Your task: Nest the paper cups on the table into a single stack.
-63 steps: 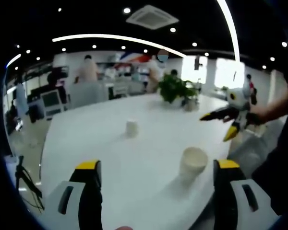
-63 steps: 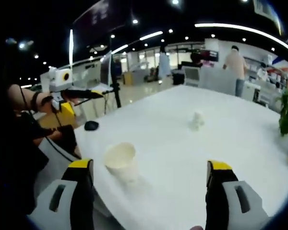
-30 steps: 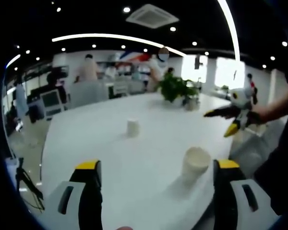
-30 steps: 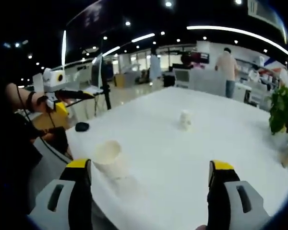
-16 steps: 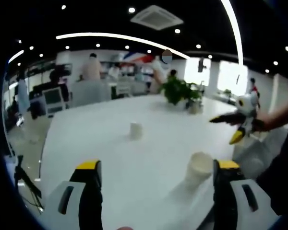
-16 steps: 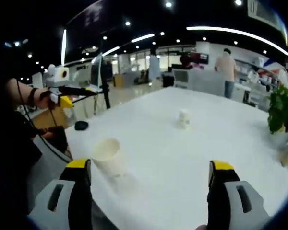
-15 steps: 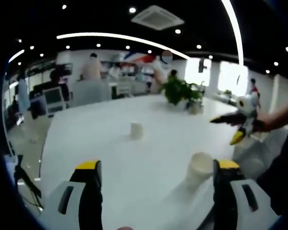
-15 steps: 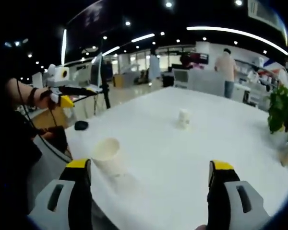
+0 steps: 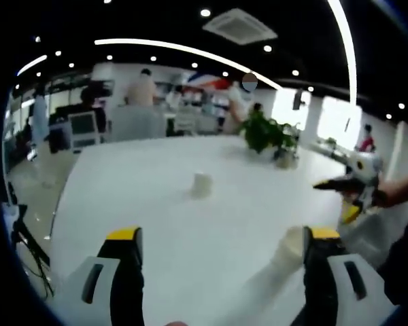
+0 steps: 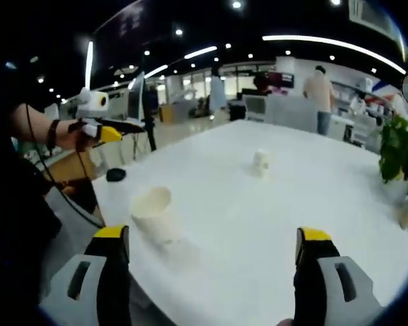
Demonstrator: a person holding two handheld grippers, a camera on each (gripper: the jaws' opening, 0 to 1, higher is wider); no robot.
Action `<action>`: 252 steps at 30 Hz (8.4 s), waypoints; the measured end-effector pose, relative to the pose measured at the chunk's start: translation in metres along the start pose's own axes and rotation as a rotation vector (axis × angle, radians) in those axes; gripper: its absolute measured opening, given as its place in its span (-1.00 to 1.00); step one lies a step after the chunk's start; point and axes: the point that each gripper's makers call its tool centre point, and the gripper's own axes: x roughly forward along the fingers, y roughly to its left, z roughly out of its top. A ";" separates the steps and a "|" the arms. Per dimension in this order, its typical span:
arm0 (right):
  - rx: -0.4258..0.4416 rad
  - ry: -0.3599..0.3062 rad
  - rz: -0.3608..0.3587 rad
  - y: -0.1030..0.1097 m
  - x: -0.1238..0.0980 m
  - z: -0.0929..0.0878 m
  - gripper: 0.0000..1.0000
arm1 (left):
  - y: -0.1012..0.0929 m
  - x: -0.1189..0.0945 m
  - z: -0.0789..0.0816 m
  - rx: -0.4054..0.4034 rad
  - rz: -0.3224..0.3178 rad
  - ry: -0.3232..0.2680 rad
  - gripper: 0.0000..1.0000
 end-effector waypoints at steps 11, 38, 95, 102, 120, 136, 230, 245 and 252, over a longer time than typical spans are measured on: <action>-0.001 0.007 0.002 0.000 -0.003 -0.013 1.00 | -0.001 0.049 0.021 0.054 -0.002 0.025 0.95; 0.071 -0.029 0.028 -0.004 -0.002 -0.023 1.00 | -0.007 0.168 0.021 0.172 -0.040 0.161 0.93; 0.213 -0.001 0.048 -0.042 -0.001 -0.046 0.99 | 0.020 0.308 0.017 0.186 -0.015 0.254 0.82; 0.222 0.003 0.054 -0.044 -0.003 -0.050 0.98 | 0.025 0.318 0.015 0.182 0.001 0.262 0.75; 0.171 0.038 0.073 -0.043 -0.007 -0.057 0.97 | 0.029 0.333 0.017 0.166 0.023 0.252 0.41; 0.150 0.036 0.090 -0.044 -0.006 -0.054 0.97 | 0.036 0.339 0.027 0.229 0.041 0.244 -0.05; 0.051 -0.036 -0.019 0.014 -0.028 -0.006 0.93 | -0.066 0.133 0.118 0.206 -0.243 0.132 -0.27; 0.081 -0.059 -0.008 0.020 -0.016 0.001 0.93 | -0.087 0.101 0.105 0.160 -0.308 0.149 -0.27; 0.088 -0.062 0.000 0.023 -0.014 0.001 0.91 | -0.100 0.098 0.101 0.179 -0.350 0.161 -0.27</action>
